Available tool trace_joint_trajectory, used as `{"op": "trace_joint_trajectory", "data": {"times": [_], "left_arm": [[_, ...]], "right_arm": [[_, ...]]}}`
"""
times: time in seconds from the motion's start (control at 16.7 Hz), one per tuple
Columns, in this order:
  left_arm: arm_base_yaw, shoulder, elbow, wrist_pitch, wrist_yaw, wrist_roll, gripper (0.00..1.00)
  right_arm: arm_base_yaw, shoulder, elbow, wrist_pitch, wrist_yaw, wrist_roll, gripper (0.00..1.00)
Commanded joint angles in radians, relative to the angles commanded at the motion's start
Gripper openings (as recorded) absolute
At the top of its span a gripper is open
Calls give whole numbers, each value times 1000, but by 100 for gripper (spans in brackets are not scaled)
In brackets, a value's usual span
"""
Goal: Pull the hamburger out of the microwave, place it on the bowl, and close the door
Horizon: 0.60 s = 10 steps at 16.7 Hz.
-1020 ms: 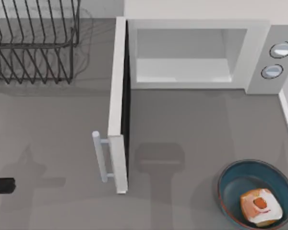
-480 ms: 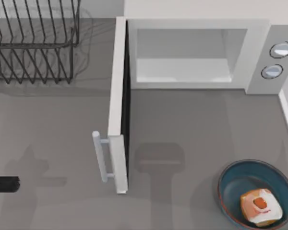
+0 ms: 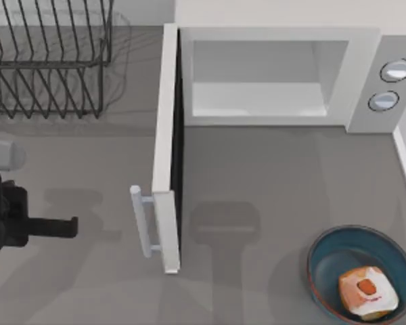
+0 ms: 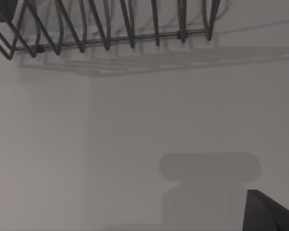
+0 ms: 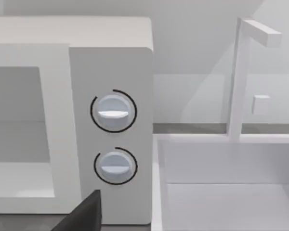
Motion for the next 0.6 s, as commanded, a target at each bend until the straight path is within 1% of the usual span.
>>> {"op": "trace_joint_trajectory", "data": {"times": [0.18, 0.3, 0.42, 0.6], "left_arm": [[-4, 230, 142, -53, 46, -92, 0], [-6, 332, 223, -80, 74, -146, 0], [-9, 392, 278, -98, 93, -183, 0], [-10, 409, 293, -103, 98, -194, 0]], "right_arm": [[0, 0, 0, 0, 0, 0, 100], [0, 0, 0, 0, 0, 0, 100], [0, 0, 0, 0, 0, 0, 100], [0, 0, 0, 0, 0, 0, 100]]}}
